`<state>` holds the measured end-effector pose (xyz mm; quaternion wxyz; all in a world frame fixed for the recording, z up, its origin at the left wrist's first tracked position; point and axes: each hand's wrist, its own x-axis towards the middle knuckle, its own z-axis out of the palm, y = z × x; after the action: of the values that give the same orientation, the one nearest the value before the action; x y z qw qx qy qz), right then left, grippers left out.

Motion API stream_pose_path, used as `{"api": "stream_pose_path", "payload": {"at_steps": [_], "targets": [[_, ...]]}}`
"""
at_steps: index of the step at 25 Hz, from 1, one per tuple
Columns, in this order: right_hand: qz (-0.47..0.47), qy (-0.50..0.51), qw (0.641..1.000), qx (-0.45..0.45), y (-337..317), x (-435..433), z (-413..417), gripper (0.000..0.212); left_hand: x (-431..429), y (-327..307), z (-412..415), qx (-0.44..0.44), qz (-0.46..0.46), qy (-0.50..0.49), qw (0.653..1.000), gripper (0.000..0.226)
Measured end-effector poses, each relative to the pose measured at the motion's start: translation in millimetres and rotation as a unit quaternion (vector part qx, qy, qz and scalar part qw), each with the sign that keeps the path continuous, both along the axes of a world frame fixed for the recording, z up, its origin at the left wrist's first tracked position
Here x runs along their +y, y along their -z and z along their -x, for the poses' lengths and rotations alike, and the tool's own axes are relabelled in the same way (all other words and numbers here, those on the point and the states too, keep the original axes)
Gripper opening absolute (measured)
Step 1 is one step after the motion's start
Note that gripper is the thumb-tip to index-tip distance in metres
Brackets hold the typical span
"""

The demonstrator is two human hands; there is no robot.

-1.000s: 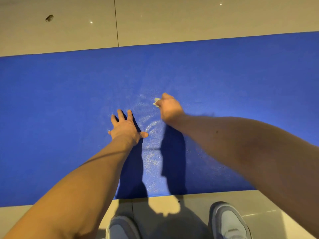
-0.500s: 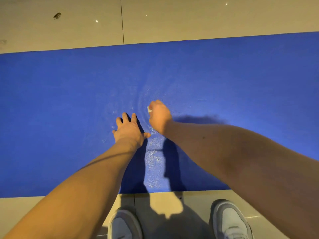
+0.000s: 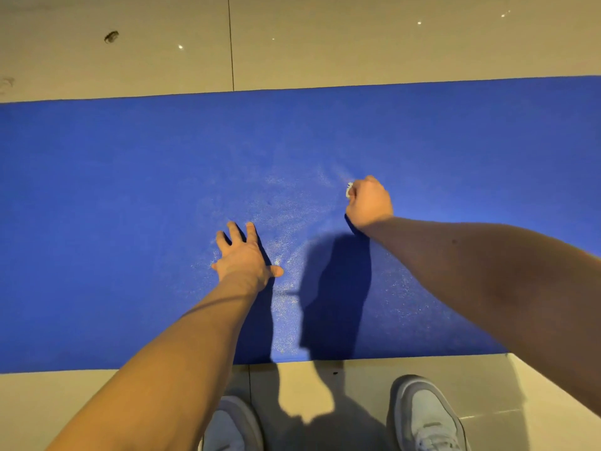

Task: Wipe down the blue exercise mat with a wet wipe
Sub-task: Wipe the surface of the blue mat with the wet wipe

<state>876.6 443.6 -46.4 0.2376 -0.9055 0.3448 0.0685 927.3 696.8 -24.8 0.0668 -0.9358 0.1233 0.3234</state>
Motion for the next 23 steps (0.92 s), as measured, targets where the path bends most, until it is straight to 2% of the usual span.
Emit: {"api": "stream_pose_path", "payload": {"at_steps": [3,7,9,13,17,21,23], "targets": [[0.004,0.04,0.999,0.008,1.1,27.6,-10.1,0.017,-2.9,-0.4,0.2,0.004,-0.002,-0.003,1.0,0.129],[-0.065,-0.108,0.992,0.002,3.5,103.6,-21.2,0.027,-1.2,-0.5,1.5,0.001,-0.001,-0.002,1.0,0.129],[-0.058,-0.169,0.984,-0.006,4.2,123.4,-19.9,0.027,-0.6,-0.2,2.4,-0.001,0.001,-0.001,1.0,0.129],[-0.016,-0.243,0.97,-0.016,10.3,91.2,-8.4,0.024,-0.3,-2.1,3.8,-0.005,-0.01,0.004,1.0,0.127],[0.033,-0.15,0.988,-0.013,15.4,35.9,22.1,0.018,10.0,-2.5,10.1,-0.017,0.002,0.021,1.0,0.118],[0.031,-0.039,0.999,0.002,14.3,41.6,22.8,0.018,21.4,-5.3,18.6,-0.01,0.0,0.022,1.0,0.113],[0.045,-0.096,0.994,0.018,17.3,68.9,9.3,0.022,26.2,-7.1,22.7,0.006,-0.02,0.025,0.999,0.119]]}}
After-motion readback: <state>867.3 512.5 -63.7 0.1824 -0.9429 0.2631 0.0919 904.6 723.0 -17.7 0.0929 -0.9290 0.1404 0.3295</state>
